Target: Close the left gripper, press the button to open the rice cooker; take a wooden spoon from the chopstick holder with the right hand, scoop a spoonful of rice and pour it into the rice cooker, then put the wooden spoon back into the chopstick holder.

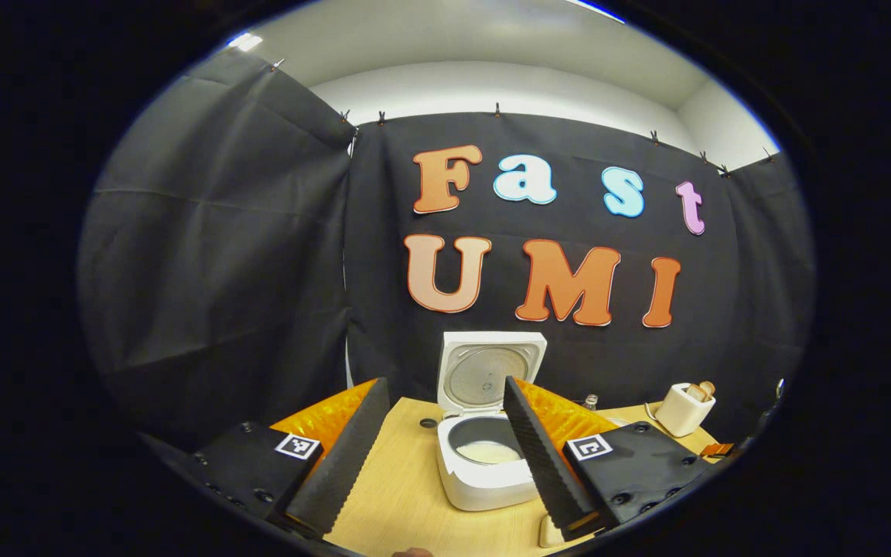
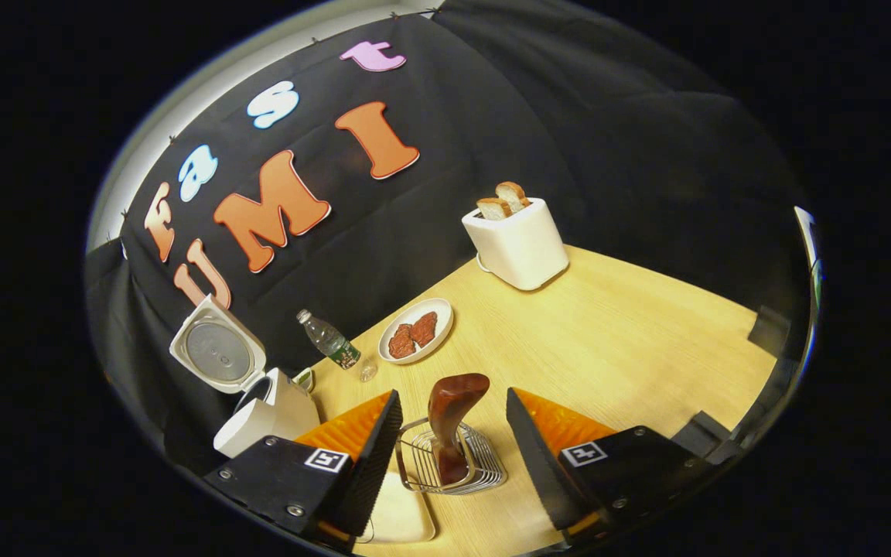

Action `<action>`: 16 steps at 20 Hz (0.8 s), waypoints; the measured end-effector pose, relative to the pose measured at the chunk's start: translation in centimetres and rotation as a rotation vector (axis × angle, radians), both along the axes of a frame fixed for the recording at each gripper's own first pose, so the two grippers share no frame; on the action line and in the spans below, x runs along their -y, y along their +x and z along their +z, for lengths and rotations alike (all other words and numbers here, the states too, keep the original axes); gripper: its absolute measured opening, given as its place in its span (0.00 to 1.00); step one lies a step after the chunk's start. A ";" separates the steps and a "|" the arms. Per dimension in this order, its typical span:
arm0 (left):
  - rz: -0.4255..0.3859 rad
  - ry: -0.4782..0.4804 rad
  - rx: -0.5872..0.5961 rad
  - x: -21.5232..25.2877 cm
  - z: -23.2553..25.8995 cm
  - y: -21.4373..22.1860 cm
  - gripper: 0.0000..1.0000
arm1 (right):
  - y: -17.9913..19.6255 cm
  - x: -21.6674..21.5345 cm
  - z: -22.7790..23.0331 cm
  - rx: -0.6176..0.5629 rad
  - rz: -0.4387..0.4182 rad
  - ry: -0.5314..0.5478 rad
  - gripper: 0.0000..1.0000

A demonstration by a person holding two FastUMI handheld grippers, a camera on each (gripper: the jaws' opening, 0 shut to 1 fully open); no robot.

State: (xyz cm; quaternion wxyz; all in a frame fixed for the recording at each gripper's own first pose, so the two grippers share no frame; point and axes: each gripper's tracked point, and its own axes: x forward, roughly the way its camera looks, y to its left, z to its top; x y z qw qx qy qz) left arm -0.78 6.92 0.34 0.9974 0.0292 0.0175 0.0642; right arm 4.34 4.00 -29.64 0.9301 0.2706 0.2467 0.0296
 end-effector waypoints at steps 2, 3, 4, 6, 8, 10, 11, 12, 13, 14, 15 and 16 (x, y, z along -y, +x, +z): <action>0.016 0.001 -0.003 -0.9 -0.2 -0.4 1.00 | 0.3 -0.4 -0.7 -0.015 -0.010 0.056 0.71; 0.024 0.003 -0.005 -1.3 -0.1 -0.6 1.00 | 0.7 -0.6 -0.7 -0.018 -0.017 0.090 0.68; 0.030 0.006 -0.008 -1.6 -0.2 -0.8 1.00 | 0.9 -0.6 -0.6 -0.016 -0.024 0.115 0.60; 0.038 0.011 -0.010 -2.1 -0.4 -1.1 1.00 | 1.4 -0.9 -0.8 -0.018 -0.027 0.133 0.43; 0.039 0.008 -0.008 -2.3 -0.3 -1.2 1.00 | 1.6 -1.3 -0.6 -0.022 -0.036 0.161 0.28; 0.038 0.004 -0.005 -2.6 -0.4 -1.4 1.00 | 2.0 -1.6 -0.6 -0.018 -0.043 0.133 0.21; 0.036 0.001 -0.004 -2.6 -0.4 -1.4 1.00 | 1.9 -1.8 -0.3 -0.011 -0.042 0.114 0.18; 0.035 -0.002 -0.003 -2.7 -0.4 -1.5 1.00 | 2.0 -2.0 0.4 0.001 -0.033 0.097 0.13; 0.033 -0.005 -0.001 -2.7 -0.4 -1.5 1.00 | 2.0 -2.2 1.4 0.017 -0.024 0.082 0.11; 0.030 -0.009 0.002 -2.7 -0.3 -1.6 1.00 | 1.9 -2.4 2.5 0.036 -0.015 0.069 0.11; 0.026 -0.015 0.006 -2.6 -0.2 -1.7 1.00 | 1.9 -2.5 3.7 0.055 -0.011 0.054 0.11; 0.018 -0.019 0.008 -2.4 -0.1 -1.7 1.00 | 1.9 -2.5 5.1 0.081 -0.007 0.035 0.10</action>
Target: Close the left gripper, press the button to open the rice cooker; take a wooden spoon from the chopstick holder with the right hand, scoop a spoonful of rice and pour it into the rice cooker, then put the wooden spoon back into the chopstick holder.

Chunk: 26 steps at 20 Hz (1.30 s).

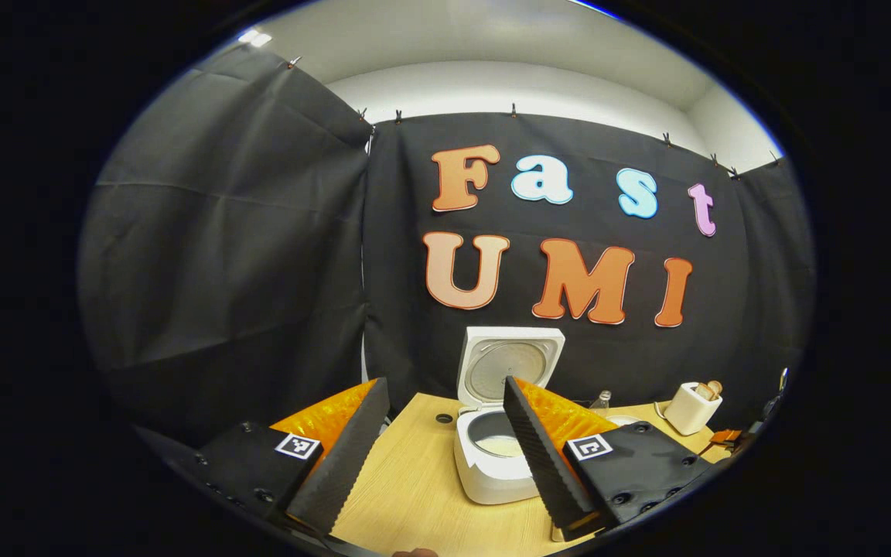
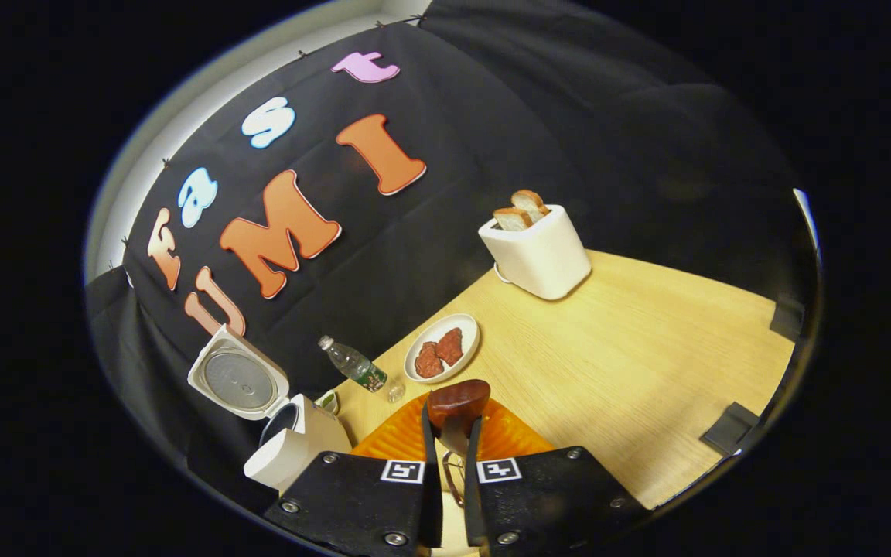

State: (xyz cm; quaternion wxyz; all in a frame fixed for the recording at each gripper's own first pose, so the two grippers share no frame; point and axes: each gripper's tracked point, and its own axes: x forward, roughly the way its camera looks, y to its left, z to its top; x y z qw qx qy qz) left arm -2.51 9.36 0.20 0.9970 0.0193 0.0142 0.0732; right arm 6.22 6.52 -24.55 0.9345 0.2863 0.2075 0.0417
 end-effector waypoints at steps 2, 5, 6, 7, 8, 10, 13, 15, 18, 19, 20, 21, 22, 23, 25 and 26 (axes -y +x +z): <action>-0.008 -0.002 0.005 0.0 0.2 -0.1 1.00 | -0.3 -0.5 2.8 0.053 0.012 -0.039 0.10; -0.022 -0.009 0.012 0.2 0.5 -0.1 1.00 | -1.7 -2.1 6.2 0.110 0.053 -0.087 0.10; -0.027 -0.012 0.014 0.3 0.6 0.0 1.00 | -2.2 -2.8 7.0 0.124 0.070 -0.104 0.11; -0.030 -0.015 0.017 0.3 0.6 -0.1 1.00 | -2.6 -3.6 7.7 0.136 0.086 -0.120 0.10; -0.033 -0.016 0.016 0.3 0.7 -0.1 1.00 | -3.1 -4.3 8.2 0.149 0.100 -0.132 0.10; -0.036 -0.017 0.021 0.3 0.9 -0.3 1.00 | -4.0 -6.1 9.3 0.168 0.130 -0.150 0.10; -0.033 -0.014 0.024 0.1 1.1 -0.5 1.00 | -5.5 -9.2 9.6 0.191 0.185 -0.165 0.11; -0.033 -0.013 0.023 0.1 1.1 -0.7 1.00 | -6.1 -11.3 8.8 0.198 0.223 -0.187 0.11; -0.014 -0.002 0.021 -0.5 1.0 -1.0 1.00 | -6.8 -13.7 5.8 0.160 0.263 -0.223 0.10; -0.010 0.003 0.012 -0.6 0.7 -1.0 1.00 | -6.8 -14.2 4.7 0.143 0.267 -0.232 0.10; -0.009 0.007 0.000 -0.7 0.4 -1.1 1.00 | -6.7 -14.6 3.6 0.131 0.268 -0.247 0.10; -0.008 0.008 -0.009 -0.7 0.0 -1.3 1.00 | -6.6 -14.9 2.3 0.118 0.269 -0.271 0.10; -0.007 0.007 -0.015 -0.8 -0.2 -1.4 1.00 | -6.5 -15.2 1.3 0.107 0.271 -0.297 0.10; -0.013 0.004 -0.008 -0.8 -0.2 -1.5 1.00 | -6.4 -15.6 0.4 0.101 0.275 -0.321 0.10; -0.014 0.006 0.013 -0.9 0.0 -1.4 1.00 | -6.2 -15.8 -1.2 0.094 0.266 -0.376 0.10; -0.015 0.013 0.019 -1.0 -0.2 -1.3 1.00 | -6.1 -15.9 -1.9 0.096 0.263 -0.397 0.10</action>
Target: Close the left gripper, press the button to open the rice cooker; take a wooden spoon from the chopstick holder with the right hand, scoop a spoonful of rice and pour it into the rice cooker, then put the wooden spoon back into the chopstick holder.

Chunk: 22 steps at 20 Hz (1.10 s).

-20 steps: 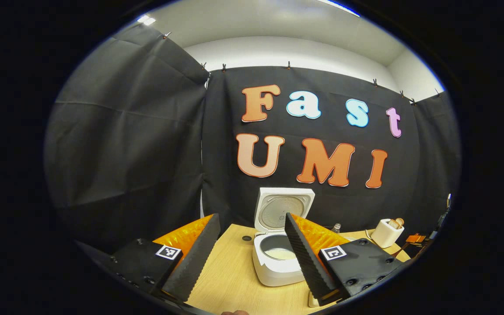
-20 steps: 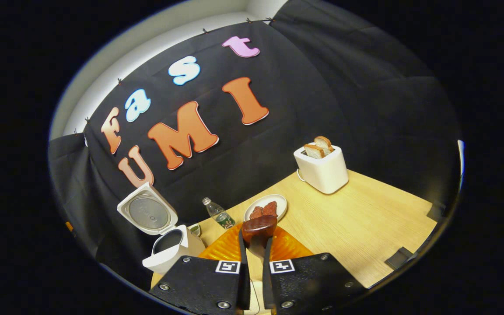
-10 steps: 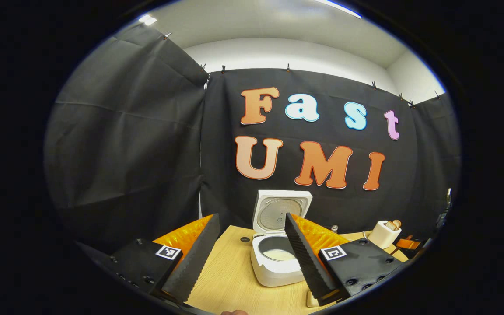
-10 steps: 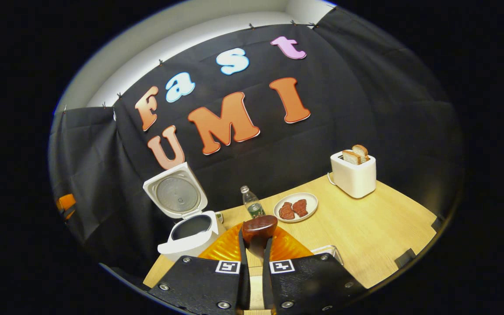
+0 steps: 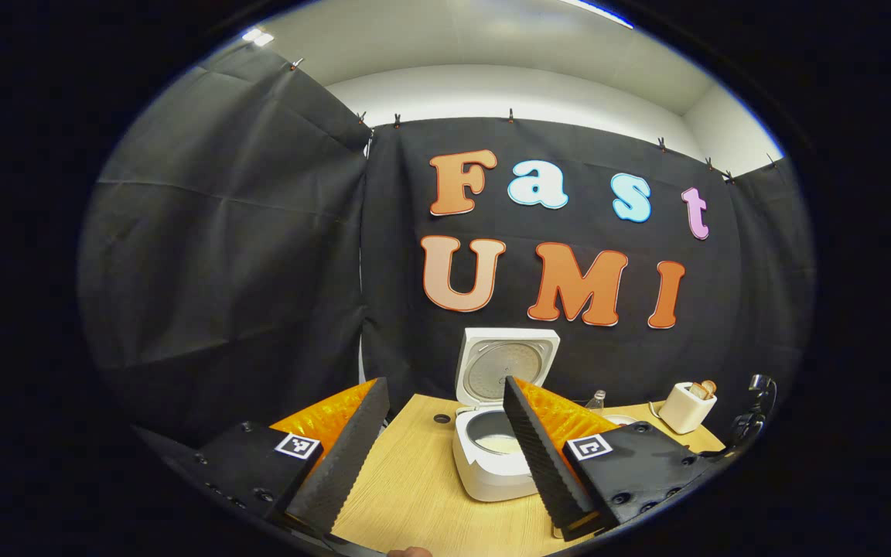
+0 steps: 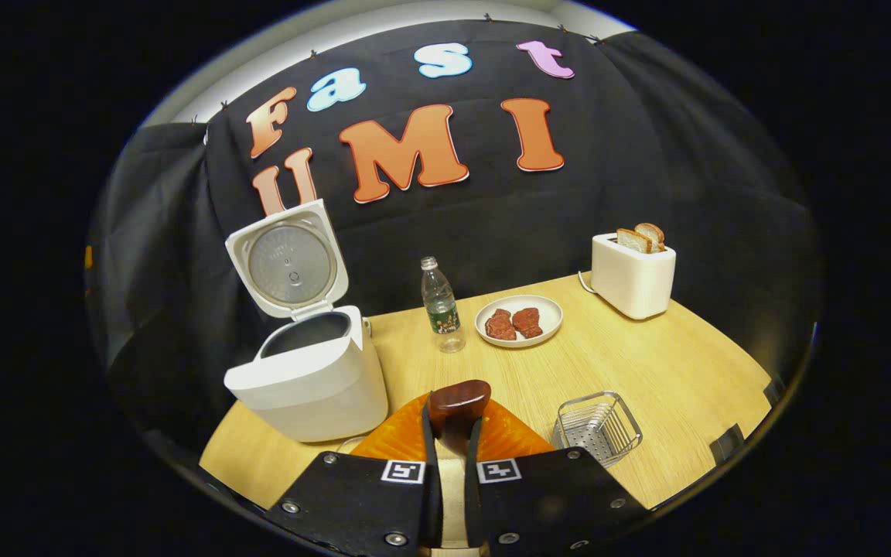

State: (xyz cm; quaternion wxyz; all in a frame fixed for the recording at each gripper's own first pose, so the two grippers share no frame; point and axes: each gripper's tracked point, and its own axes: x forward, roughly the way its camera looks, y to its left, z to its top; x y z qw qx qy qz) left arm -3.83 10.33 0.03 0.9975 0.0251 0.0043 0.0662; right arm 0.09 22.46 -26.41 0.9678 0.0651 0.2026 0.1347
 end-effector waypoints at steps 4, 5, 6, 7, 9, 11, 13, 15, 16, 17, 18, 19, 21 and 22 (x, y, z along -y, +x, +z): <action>0.010 0.038 -0.015 -0.3 -0.9 0.5 1.00 | 0.3 -1.4 -1.7 0.018 -0.015 -0.042 0.10; 0.009 0.033 -0.024 -0.3 -1.1 0.7 1.00 | 0.4 -1.6 -1.7 0.028 -0.017 -0.056 0.10; 0.006 0.021 -0.035 -0.3 -1.5 0.8 1.00 | 0.3 -2.0 -1.7 0.031 -0.013 -0.060 0.10; 0.005 0.007 -0.047 -0.4 -2.0 1.0 1.00 | 0.1 -2.5 -2.2 0.019 -0.009 -0.055 0.10; 0.011 -0.013 -0.067 -1.0 -2.8 1.4 1.00 | -0.3 -3.2 -2.9 -0.012 -0.011 0.013 0.11; 0.025 -0.022 -0.082 -1.6 -3.5 1.4 1.00 | -0.6 -4.6 -2.7 -0.046 0.003 0.132 0.10; 0.026 -0.035 -0.087 -1.8 -3.7 1.6 1.00 | -0.4 -5.7 -3.0 -0.074 0.024 0.214 0.10; 0.024 -0.035 -0.100 -1.8 -4.3 1.7 1.00 | -0.1 -6.1 -3.2 -0.099 0.021 0.278 0.10; 0.022 -0.032 -0.107 -1.8 -4.5 1.8 1.00 | 0.0 -6.2 -3.3 -0.117 0.014 0.320 0.10; 0.021 -0.029 -0.111 -1.8 -4.6 1.8 1.00 | 0.3 -6.0 -3.4 -0.134 0.001 0.354 0.11; 0.019 -0.028 -0.115 -1.8 -4.7 2.0 1.00 | 0.6 -5.7 -3.6 -0.152 -0.015 0.387 0.10; 0.017 -0.029 -0.118 -1.7 -4.9 2.0 1.00 | 0.9 -5.2 -3.8 -0.168 -0.033 0.418 0.10; 0.014 -0.037 -0.128 -1.6 -5.3 2.3 1.00 | 1.4 -4.4 -4.2 -0.219 -0.072 0.493 0.10; 0.011 -0.044 -0.133 -1.4 -5.5 2.4 1.00 | 1.7 -3.9 -4.5 -0.244 -0.096 0.539 0.10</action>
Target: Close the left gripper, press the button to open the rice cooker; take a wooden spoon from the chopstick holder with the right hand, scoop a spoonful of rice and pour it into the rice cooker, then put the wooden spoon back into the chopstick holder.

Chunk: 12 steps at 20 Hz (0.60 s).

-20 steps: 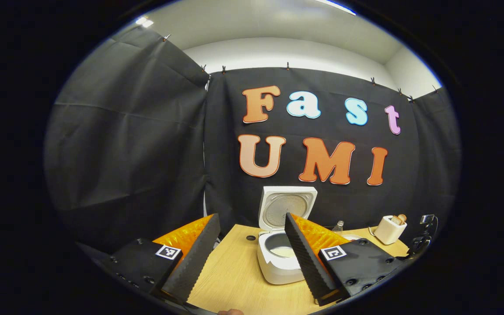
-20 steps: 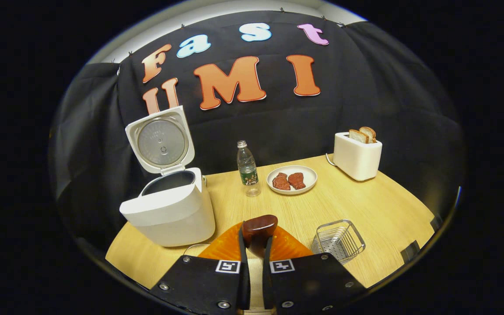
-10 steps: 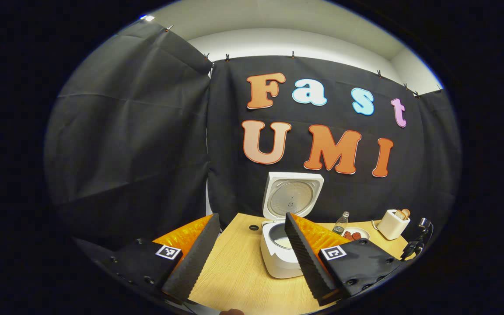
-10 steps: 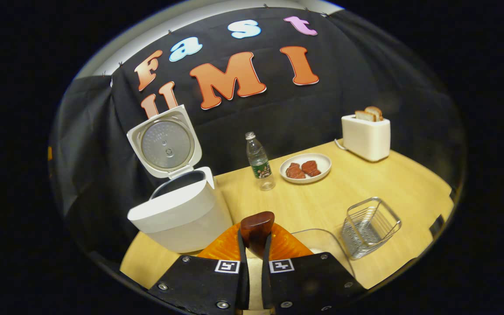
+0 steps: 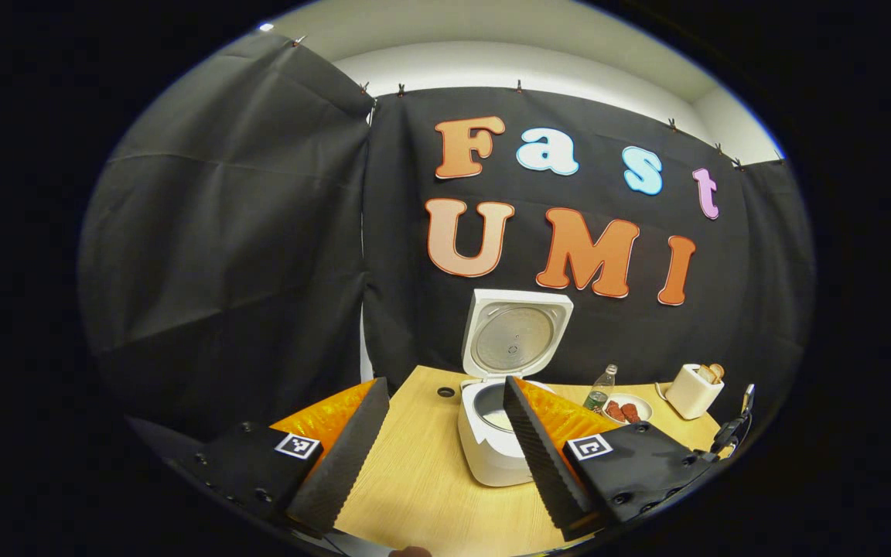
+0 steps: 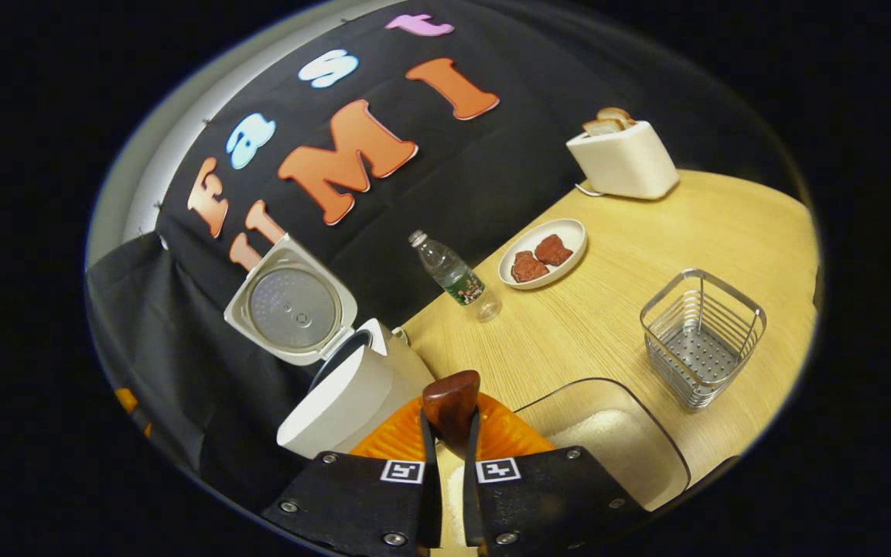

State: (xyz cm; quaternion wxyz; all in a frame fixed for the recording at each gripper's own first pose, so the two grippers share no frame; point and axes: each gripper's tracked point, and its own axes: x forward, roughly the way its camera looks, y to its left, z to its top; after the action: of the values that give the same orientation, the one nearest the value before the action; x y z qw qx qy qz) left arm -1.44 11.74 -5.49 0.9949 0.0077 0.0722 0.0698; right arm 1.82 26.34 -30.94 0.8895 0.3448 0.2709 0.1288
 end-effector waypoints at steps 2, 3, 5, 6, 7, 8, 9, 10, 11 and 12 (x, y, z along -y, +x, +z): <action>-0.005 -0.010 -0.005 0.2 -0.1 0.4 1.00 | 0.3 0.6 -0.5 -0.055 -0.031 0.106 0.10; -0.008 -0.010 -0.005 0.3 -0.1 0.5 1.00 | 0.2 0.9 -0.8 -0.080 -0.043 0.162 0.10; -0.009 -0.006 -0.001 0.6 0.0 0.6 1.00 | 0.2 1.0 -1.2 -0.120 -0.058 0.262 0.10; -0.011 -0.006 -0.002 0.8 -0.1 0.8 1.00 | 0.3 1.3 -1.5 -0.138 -0.069 0.297 0.10; -0.015 -0.006 -0.002 1.0 0.0 0.9 1.00 | 0.4 1.5 -1.9 -0.157 -0.076 0.316 0.10; -0.019 -0.007 -0.003 1.4 0.1 1.0 1.00 | 0.4 1.7 -2.0 -0.167 -0.077 0.334 0.10; -0.021 -0.006 -0.001 1.5 0.0 1.0 1.00 | 0.4 2.1 -1.7 -0.173 -0.085 0.356 0.10; -0.025 -0.005 0.003 1.7 0.3 1.1 1.00 | 0.4 2.7 -1.1 -0.181 -0.095 0.382 0.10; -0.028 -0.005 0.007 2.0 0.4 1.2 1.00 | 0.6 3.2 -0.5 -0.188 -0.107 0.411 0.10; -0.032 -0.002 0.011 2.3 0.5 1.2 1.00 | 0.6 3.6 0.2 -0.189 -0.110 0.431 0.10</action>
State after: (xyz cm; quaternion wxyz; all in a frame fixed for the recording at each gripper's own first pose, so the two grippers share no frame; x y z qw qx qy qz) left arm -0.22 9.42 -4.94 0.9963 0.0073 0.0669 0.0538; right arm 2.43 22.75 -30.72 0.7716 0.5515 0.3001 0.1025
